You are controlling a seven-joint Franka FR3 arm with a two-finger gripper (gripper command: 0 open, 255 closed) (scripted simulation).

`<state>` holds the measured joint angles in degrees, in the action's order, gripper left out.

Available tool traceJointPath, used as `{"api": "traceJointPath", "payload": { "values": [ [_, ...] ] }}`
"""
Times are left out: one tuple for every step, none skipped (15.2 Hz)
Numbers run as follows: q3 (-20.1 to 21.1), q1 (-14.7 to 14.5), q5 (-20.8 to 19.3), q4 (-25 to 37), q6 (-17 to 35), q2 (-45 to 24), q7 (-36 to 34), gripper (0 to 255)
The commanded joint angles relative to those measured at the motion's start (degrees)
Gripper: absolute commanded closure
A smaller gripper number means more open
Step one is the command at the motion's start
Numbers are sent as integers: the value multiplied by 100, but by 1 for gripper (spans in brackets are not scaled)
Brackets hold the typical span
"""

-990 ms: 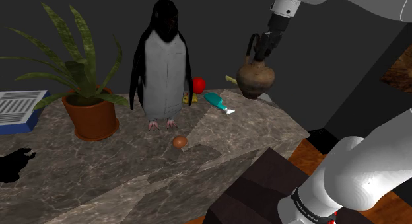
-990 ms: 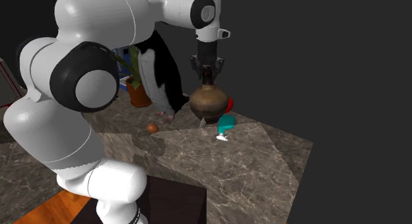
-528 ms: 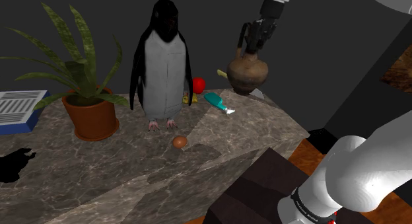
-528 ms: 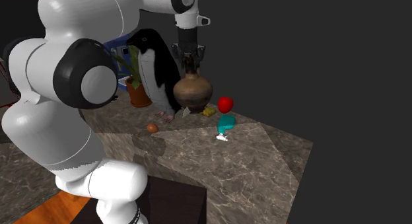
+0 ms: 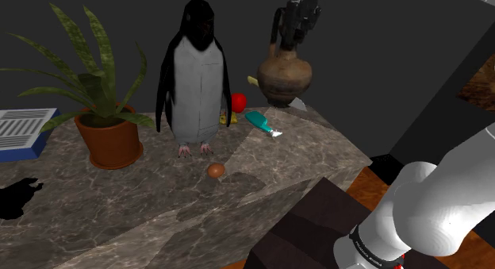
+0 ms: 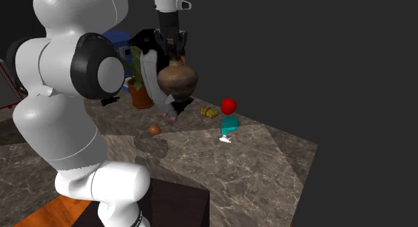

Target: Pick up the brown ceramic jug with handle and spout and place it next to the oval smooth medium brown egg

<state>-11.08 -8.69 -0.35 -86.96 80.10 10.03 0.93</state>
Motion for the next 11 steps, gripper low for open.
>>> {"api": "traceJointPath", "payload": {
  "values": [
    [149,-102,32,362,-233,-110,-259,255],
    [216,-152,50,564,-343,-203,-379,255],
    [282,-202,68,780,-456,-305,-498,255],
    [347,-252,85,1012,-575,-417,-617,255],
    [410,-304,101,1260,-699,-540,-737,255],
    [486,-370,119,1601,-866,-713,-887,255],
    [490,-374,110,1422,-759,-640,-891,255],
    [496,-377,101,1248,-655,-570,-895,255],
    [500,-379,94,1084,-554,-507,-899,255],
    [504,-381,87,924,-455,-445,-902,255],
    [508,-383,80,769,-358,-387,-905,255]
  ]
}}
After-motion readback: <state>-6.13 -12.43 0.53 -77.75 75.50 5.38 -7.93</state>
